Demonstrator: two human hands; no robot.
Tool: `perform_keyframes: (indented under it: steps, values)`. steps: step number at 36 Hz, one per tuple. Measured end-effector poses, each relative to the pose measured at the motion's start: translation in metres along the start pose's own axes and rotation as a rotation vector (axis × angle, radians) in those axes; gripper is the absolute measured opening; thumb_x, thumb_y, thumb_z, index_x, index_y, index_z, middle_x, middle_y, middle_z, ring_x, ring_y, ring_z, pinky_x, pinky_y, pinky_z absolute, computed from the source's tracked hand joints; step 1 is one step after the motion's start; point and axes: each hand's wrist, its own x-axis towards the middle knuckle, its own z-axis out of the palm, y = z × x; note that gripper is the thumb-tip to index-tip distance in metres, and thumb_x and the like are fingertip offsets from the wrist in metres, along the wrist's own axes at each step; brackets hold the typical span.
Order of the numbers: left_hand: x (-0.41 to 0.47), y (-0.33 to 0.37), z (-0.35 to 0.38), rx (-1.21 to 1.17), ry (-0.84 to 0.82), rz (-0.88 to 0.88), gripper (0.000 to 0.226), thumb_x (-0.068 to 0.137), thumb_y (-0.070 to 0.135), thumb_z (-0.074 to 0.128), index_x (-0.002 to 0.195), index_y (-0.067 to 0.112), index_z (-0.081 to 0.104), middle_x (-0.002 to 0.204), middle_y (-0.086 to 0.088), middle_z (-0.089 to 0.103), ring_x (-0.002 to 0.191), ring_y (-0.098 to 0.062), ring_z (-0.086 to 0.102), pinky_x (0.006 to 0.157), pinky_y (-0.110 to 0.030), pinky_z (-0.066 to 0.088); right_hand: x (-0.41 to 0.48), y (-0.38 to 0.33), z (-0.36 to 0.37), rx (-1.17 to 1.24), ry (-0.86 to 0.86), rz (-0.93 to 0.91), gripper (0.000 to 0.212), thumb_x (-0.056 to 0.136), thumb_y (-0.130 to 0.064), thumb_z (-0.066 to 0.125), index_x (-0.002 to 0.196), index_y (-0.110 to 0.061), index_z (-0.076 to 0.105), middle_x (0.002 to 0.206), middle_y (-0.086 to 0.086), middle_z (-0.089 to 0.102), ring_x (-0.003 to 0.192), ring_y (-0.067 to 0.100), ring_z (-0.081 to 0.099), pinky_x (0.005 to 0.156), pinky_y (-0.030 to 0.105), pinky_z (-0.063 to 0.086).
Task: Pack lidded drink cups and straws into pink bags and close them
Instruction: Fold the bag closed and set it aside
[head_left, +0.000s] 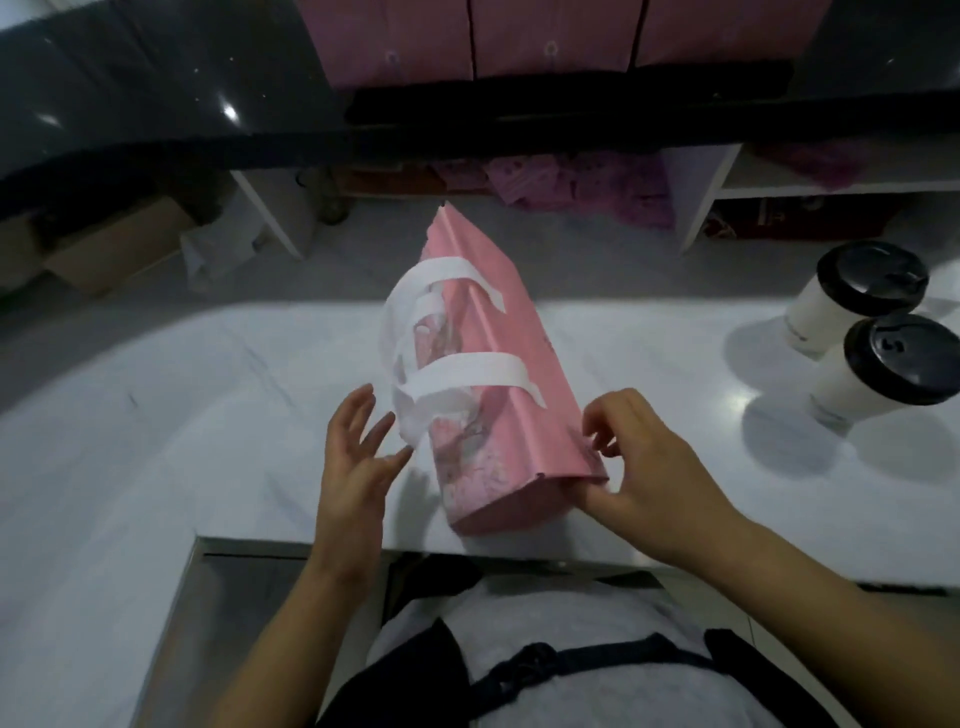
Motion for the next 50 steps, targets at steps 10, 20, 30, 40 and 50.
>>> perform_keyframes:
  steps: [10,20,30,40,50]
  values:
    - [-0.037,-0.022,0.006,0.367,-0.051,0.098,0.099,0.068,0.024,0.09,0.147,0.036,0.032,0.146,0.019,0.044,0.136,-0.012,0.049,0.102,-0.03,0.051,-0.005,0.016,0.013,-0.093,-0.074,0.019,0.024,0.081,-0.029,0.071,0.076,-0.02,0.049,0.074,-0.007,0.054,0.068,0.021,0.054,0.063,0.04,0.048]
    - [-0.037,-0.01,0.012,0.269,0.178,0.245,0.064,0.07,0.018,0.084,0.116,0.042,0.046,0.128,0.011,0.05,0.107,-0.023,0.067,0.078,-0.029,0.06,-0.02,0.008,0.027,-0.238,0.154,-0.087,0.027,0.081,-0.022,0.062,0.058,-0.014,0.05,0.051,-0.006,0.048,0.044,0.013,0.032,0.039,0.029,0.034]
    - [-0.034,-0.016,0.018,0.651,0.054,0.434,0.009,0.083,0.003,0.067,0.08,0.011,0.064,0.126,0.006,0.052,0.111,-0.006,0.06,0.077,-0.012,0.051,-0.03,0.006,0.04,-0.274,0.315,-0.067,0.03,0.081,-0.016,0.047,0.052,-0.009,0.049,0.044,0.003,0.047,0.036,0.024,0.04,0.04,0.026,0.025]
    - [-0.025,-0.01,0.01,0.656,-0.044,0.425,0.013,0.08,0.007,0.072,0.075,0.011,0.06,0.127,0.007,0.054,0.121,-0.012,0.056,0.087,-0.023,0.052,-0.036,0.019,0.044,0.032,0.112,0.011,0.026,0.089,-0.02,0.052,0.065,-0.013,0.053,0.059,-0.008,0.051,0.053,0.014,0.047,0.052,0.028,0.034]
    - [0.013,-0.007,-0.01,0.218,0.076,-0.185,0.023,0.099,0.021,0.052,0.098,0.032,0.072,0.119,0.005,0.07,0.119,-0.018,0.061,0.098,-0.038,0.05,0.0,0.043,0.011,0.663,0.139,0.376,0.043,0.093,-0.062,0.05,0.121,-0.033,0.064,0.123,-0.016,0.065,0.113,0.007,0.061,0.089,0.029,0.051]
